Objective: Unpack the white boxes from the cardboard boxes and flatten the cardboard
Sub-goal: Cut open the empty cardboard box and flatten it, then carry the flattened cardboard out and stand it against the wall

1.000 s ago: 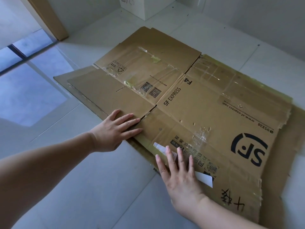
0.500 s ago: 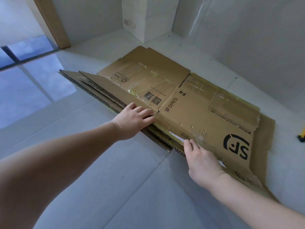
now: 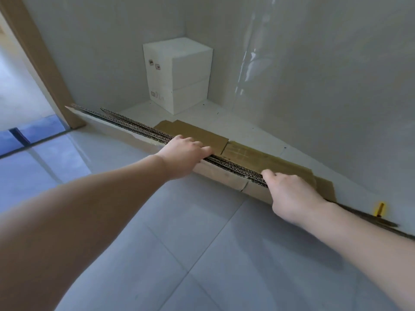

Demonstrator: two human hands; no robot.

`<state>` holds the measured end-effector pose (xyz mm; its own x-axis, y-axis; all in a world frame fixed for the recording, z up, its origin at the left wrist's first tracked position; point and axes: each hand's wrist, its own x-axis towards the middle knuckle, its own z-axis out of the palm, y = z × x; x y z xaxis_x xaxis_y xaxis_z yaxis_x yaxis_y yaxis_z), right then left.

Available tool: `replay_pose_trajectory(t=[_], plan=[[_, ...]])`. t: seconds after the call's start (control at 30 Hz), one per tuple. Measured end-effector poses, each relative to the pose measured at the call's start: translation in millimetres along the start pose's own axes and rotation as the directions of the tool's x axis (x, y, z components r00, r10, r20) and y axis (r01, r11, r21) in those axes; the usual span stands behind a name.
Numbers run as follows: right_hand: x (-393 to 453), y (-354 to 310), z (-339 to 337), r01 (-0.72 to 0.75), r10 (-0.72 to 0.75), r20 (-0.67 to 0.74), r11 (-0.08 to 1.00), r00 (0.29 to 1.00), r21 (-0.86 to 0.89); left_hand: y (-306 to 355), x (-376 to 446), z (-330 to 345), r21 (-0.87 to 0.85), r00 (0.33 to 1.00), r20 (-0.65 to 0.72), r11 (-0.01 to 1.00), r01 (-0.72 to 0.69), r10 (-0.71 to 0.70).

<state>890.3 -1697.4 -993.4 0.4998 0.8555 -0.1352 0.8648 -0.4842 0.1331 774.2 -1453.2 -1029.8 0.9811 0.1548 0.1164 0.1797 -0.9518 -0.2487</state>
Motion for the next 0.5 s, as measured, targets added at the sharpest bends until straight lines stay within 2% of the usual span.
replay_pose_trajectory(t=[0.23, 0.5], plan=[[2, 78, -122, 0.090, -0.088, -0.038, 0.993, 0.995, 0.079, 3, 48, -136, -0.058, 0.989, 0.084, 0.990, 0.125, -0.120], [-21, 147, -359, 0.274, -0.283, 0.035, 0.947, 0.958, 0.170, -14, 59, -390, -0.133, 0.917, 0.306, 0.943, 0.307, -0.255]])
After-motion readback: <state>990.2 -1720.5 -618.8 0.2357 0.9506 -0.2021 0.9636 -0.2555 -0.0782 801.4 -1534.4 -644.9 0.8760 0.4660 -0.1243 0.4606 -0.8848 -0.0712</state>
